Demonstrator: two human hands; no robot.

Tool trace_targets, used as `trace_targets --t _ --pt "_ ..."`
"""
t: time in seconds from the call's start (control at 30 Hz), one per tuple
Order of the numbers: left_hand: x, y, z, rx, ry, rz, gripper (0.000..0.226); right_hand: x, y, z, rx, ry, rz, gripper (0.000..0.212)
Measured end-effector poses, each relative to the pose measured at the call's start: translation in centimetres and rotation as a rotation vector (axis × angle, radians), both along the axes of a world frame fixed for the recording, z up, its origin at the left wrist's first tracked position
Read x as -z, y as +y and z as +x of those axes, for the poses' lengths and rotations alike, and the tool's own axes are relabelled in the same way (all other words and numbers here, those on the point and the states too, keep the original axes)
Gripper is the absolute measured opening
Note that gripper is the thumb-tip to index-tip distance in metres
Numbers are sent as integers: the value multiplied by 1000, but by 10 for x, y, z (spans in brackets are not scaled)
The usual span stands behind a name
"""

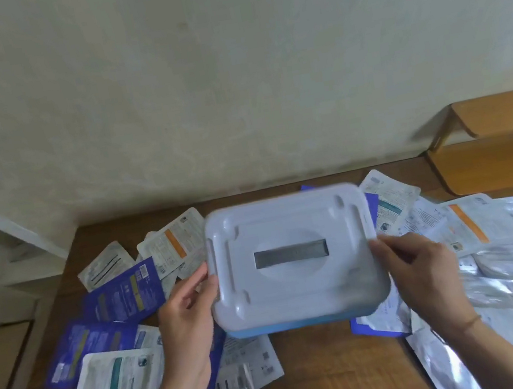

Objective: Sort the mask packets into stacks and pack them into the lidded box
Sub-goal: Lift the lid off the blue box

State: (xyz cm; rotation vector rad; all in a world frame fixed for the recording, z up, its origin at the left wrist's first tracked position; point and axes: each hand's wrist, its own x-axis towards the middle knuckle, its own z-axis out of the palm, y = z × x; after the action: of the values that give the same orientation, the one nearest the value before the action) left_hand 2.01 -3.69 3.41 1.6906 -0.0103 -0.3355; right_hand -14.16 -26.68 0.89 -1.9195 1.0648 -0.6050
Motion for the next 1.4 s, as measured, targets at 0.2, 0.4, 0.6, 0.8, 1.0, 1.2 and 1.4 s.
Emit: trace_targets --t 0.2,0.4,0.6,0.8,1.0,1.2,1.4 --pt "-39 -62 -31 393 360 -558 51 -55 -39 -91 197 -627 285 39" --pt "-22 -176 -125 950 298 -355 43 -38 -72 -249 434 -325 315 25" --pt "47 -225 -253 1482 288 62 47 27 -102 -377 750 219 246 38" --pt "98 -215 -322 1697 617 271 64 88 -133 -407 651 520 210 36" --pt "111 -212 -333 1770 430 474 82 116 -145 -408 578 703 143 65" --pt "110 -220 -333 1720 383 504 74 118 -145 -403 583 747 100 70" --pt "81 -174 -250 1505 61 451 53 107 -125 -338 613 598 -266 65"
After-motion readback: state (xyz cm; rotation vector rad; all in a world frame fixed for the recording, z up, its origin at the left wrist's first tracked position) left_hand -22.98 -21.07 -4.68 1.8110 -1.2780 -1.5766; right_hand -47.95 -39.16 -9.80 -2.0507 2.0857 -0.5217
